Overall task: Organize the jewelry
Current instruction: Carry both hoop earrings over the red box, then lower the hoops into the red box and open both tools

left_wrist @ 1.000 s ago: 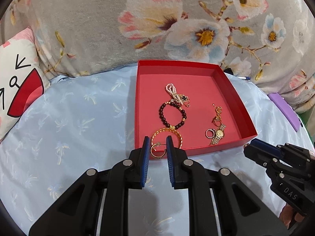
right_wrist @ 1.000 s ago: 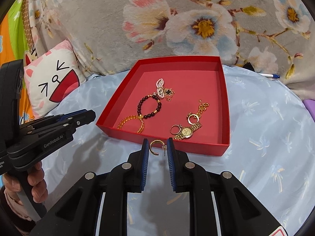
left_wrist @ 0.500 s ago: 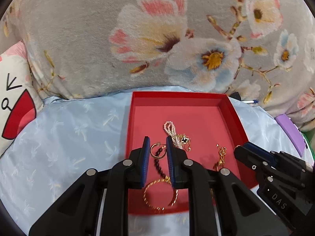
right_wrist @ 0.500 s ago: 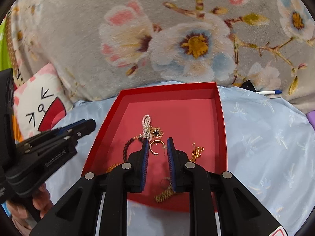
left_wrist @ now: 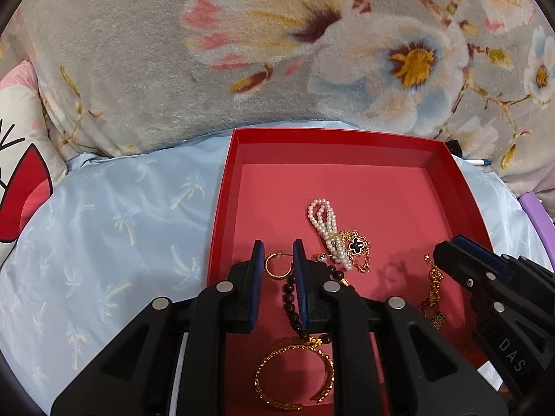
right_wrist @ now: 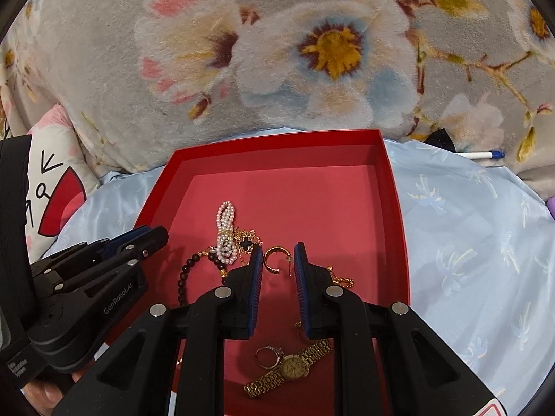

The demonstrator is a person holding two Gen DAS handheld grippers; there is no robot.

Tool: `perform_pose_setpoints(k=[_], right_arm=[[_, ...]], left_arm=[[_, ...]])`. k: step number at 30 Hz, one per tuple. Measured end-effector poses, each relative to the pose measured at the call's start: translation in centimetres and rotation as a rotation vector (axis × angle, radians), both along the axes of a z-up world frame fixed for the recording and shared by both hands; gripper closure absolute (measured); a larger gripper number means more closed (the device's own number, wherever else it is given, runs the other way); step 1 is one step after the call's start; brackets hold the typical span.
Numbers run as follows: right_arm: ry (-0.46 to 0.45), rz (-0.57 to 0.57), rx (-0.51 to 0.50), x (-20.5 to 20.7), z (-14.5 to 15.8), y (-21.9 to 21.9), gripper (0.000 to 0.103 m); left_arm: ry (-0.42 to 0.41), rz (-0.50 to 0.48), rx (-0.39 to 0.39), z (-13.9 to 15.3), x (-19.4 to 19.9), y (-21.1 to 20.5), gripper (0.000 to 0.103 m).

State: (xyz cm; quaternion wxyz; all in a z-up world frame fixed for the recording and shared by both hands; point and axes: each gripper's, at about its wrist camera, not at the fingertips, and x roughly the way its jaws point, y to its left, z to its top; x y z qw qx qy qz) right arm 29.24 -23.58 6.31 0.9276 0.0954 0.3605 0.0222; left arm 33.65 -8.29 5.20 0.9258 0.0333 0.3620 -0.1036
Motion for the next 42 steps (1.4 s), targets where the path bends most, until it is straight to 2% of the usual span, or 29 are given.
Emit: perform_pose_setpoints(k=[37, 40, 42], right_arm=[[0.021, 0.024, -0.045, 1.7, -1.5, 1.4, 0.084], [0.020, 0.021, -0.036, 1.6, -1.4, 1.2, 0.083], [0.017, 0.021, -0.033, 1.4, -1.3, 1.1, 0.083]], left_arm=[[0.010, 0.042, 0.004, -0.7, 1.0, 0.7, 0.086], [0.006, 0.051, 0.003, -0.6, 1.0, 0.9, 0.081], [0.001, 0.057, 0.001, -0.5, 1.0, 1.1, 0.081]])
